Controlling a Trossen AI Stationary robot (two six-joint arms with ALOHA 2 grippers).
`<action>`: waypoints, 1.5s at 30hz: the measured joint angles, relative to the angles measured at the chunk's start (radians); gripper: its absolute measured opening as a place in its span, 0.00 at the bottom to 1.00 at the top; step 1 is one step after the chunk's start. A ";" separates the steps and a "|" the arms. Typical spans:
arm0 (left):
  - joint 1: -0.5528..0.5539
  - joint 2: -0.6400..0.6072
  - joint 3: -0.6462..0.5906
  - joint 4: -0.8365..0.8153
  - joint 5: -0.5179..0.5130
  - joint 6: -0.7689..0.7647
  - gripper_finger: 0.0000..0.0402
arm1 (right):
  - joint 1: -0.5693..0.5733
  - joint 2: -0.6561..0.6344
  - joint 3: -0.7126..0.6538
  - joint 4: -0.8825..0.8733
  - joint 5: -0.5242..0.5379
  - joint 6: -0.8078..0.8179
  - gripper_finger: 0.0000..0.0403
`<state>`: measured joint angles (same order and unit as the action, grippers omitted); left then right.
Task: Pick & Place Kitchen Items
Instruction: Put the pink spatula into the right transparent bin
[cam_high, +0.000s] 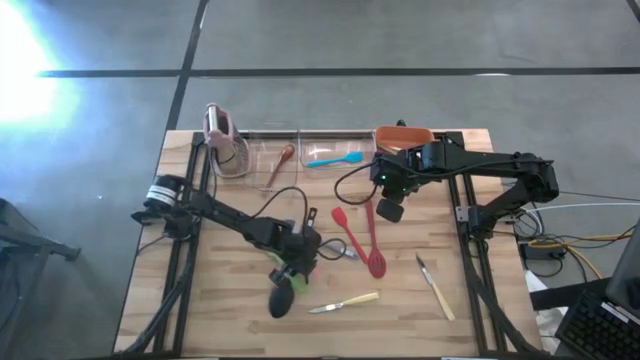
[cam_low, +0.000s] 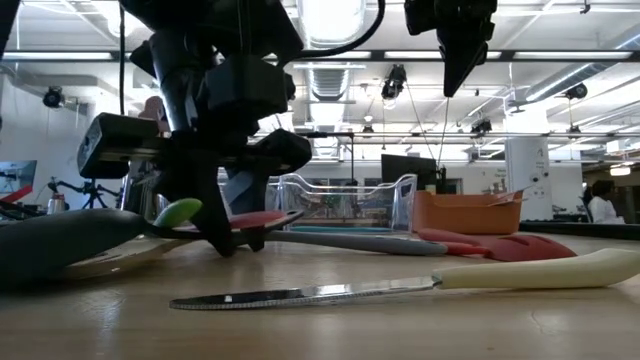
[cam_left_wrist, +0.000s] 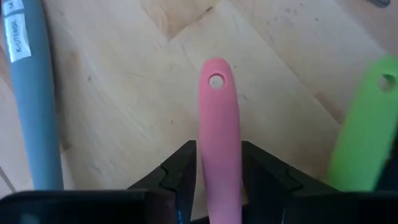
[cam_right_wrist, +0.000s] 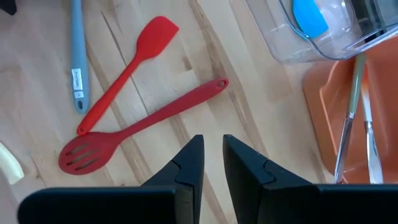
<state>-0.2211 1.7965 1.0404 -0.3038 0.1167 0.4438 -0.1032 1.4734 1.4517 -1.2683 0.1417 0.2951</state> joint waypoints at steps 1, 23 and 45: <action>0.001 0.001 0.001 0.000 -0.002 0.000 0.29 | 0.000 0.000 0.000 0.000 0.000 0.000 0.13; 0.007 -0.022 0.148 -0.310 -0.055 -0.042 0.13 | 0.000 0.000 -0.001 0.002 0.000 -0.007 0.13; 0.023 -0.687 -0.081 0.165 -0.157 0.004 0.13 | 0.012 0.000 -0.001 0.048 0.001 -0.044 0.13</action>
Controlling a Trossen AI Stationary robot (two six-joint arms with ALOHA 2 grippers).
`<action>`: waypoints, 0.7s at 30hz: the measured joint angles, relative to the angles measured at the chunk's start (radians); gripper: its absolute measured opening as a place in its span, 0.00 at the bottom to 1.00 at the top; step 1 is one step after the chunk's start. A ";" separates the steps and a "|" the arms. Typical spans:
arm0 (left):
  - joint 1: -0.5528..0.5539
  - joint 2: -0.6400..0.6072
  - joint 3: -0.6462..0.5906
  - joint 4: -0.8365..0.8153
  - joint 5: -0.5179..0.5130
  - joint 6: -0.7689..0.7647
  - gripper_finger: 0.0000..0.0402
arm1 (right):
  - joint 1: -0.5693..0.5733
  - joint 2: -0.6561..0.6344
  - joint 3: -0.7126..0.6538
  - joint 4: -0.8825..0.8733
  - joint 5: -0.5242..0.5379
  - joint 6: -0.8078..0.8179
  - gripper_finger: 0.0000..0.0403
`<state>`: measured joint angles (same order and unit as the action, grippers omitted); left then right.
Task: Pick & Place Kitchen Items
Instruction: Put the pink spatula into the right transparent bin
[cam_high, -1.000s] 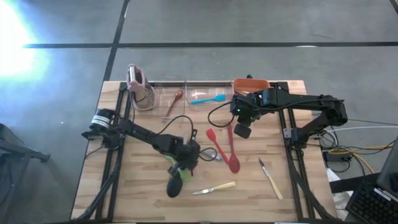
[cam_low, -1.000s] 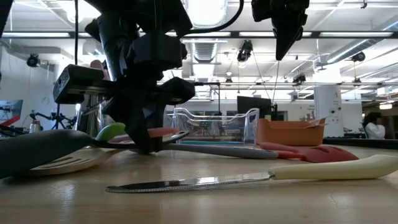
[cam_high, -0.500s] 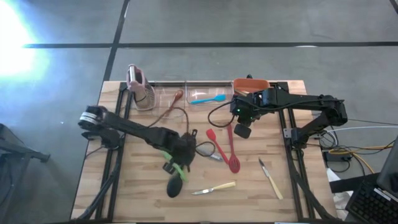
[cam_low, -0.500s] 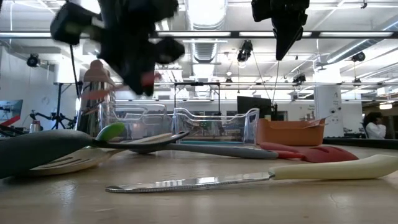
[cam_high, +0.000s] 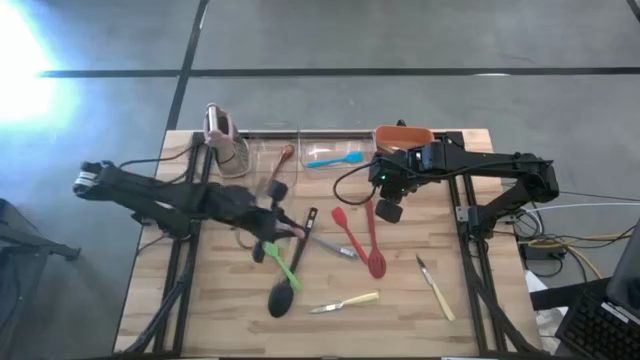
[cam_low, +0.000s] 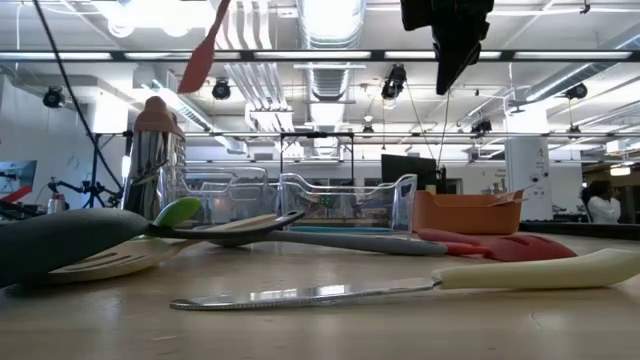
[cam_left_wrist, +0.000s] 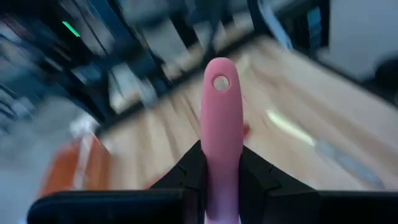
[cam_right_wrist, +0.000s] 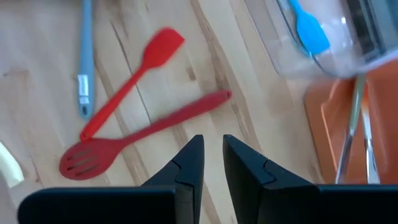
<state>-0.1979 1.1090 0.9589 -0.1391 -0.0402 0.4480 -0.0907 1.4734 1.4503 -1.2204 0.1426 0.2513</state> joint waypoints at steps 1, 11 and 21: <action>0.000 -0.029 -0.041 0.082 0.001 0.005 0.13 | 0.005 0.000 -0.001 0.020 0.004 -0.012 0.13; 0.034 -0.170 -0.477 1.016 0.093 0.009 0.13 | 0.105 0.000 -0.061 0.455 0.017 -0.193 0.13; 0.074 -0.054 -0.591 1.473 0.135 -0.075 0.13 | 0.146 0.000 -0.181 0.885 0.016 -0.308 0.13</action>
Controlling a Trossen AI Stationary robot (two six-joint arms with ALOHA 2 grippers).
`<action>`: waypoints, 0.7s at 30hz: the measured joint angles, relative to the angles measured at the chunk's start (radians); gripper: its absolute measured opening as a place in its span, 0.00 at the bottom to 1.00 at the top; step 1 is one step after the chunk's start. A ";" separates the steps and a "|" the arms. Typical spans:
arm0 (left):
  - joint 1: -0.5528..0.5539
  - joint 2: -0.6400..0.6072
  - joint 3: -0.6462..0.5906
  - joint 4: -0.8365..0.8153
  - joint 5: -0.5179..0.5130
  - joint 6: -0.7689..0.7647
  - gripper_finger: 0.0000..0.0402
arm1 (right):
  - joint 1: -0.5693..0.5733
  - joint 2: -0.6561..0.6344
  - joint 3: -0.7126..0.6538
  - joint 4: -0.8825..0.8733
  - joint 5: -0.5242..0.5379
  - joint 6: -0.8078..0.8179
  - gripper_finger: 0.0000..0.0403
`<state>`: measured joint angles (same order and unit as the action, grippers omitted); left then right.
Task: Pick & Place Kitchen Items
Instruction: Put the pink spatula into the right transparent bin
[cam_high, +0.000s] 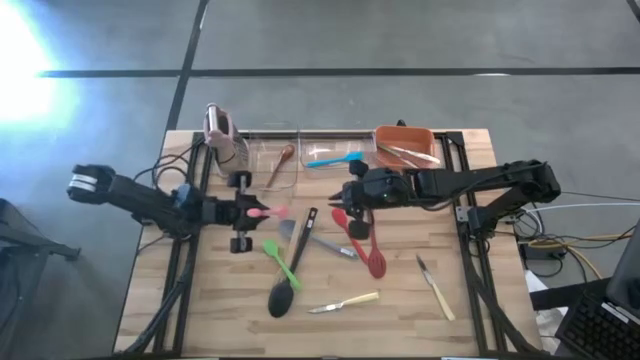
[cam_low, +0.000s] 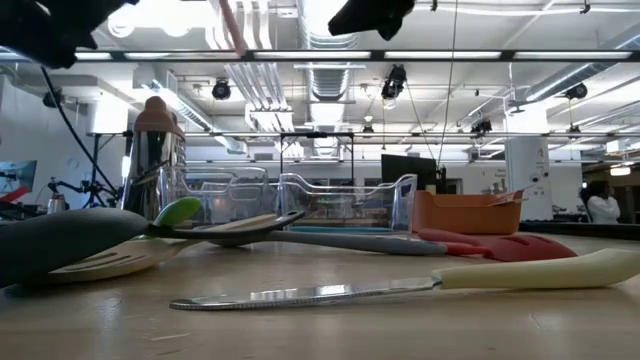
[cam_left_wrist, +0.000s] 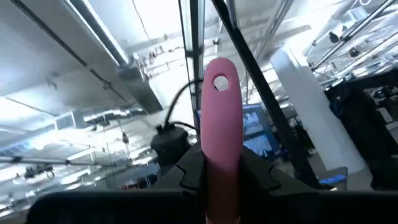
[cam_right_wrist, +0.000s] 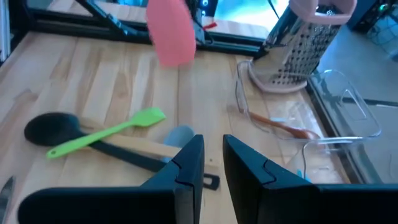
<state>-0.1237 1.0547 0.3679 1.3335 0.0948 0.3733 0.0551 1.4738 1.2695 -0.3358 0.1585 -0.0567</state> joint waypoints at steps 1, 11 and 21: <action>0.009 0.025 0.016 -0.006 0.009 -0.009 0.13 | 0.000 0.000 -0.005 0.009 0.001 0.000 0.13; 0.156 0.275 0.188 -0.005 0.157 -0.143 0.13 | 0.045 -0.013 -0.016 0.011 0.035 0.021 0.13; 0.200 0.471 0.342 0.063 0.256 -0.226 0.13 | 0.091 -0.046 0.000 0.037 0.211 0.010 0.28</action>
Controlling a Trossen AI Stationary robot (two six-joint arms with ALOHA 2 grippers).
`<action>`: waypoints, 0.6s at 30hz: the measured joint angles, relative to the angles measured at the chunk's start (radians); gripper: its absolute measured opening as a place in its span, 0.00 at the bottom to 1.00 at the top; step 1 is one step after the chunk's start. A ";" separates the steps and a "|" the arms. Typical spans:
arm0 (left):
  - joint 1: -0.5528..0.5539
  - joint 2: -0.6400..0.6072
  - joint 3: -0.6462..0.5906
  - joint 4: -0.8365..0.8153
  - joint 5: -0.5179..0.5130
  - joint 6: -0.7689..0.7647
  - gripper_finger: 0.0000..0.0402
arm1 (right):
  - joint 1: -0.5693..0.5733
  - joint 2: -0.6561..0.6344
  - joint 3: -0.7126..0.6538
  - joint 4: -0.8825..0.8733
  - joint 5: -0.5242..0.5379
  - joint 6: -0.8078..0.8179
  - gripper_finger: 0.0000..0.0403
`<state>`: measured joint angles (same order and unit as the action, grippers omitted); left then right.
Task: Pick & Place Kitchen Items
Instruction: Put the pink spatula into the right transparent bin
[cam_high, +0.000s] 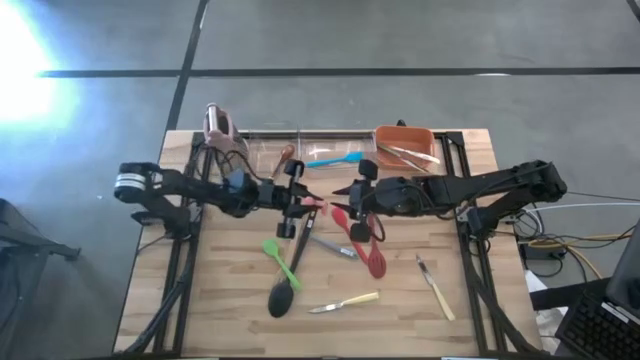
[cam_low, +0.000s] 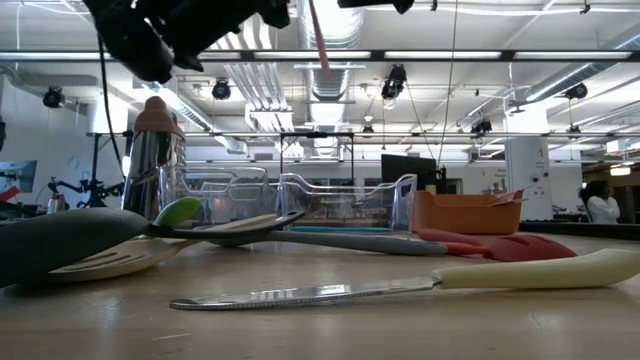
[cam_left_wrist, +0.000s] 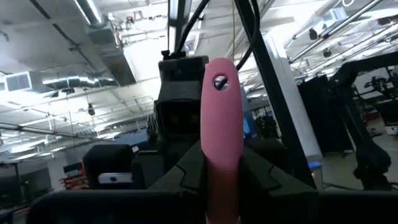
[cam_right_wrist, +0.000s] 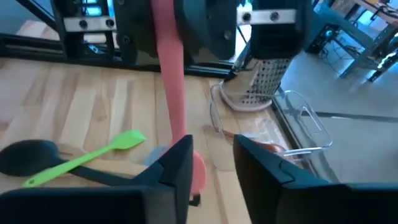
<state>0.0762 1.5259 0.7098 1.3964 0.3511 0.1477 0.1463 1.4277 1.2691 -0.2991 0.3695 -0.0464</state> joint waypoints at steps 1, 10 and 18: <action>0.002 0.013 0.017 0.000 0.011 -0.001 0.13 | 0.000 0.000 0.000 0.001 0.000 0.007 0.31; 0.049 0.043 0.065 0.002 0.047 -0.045 0.13 | 0.016 -0.001 0.000 0.017 -0.007 0.016 0.48; 0.049 0.045 0.090 0.000 0.086 -0.049 0.13 | 0.014 0.022 -0.002 0.113 -0.012 -0.013 0.51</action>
<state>0.1249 1.5711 0.8002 1.3959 0.4370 0.0986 0.1600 1.4493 1.2667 -0.1861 0.3578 -0.0597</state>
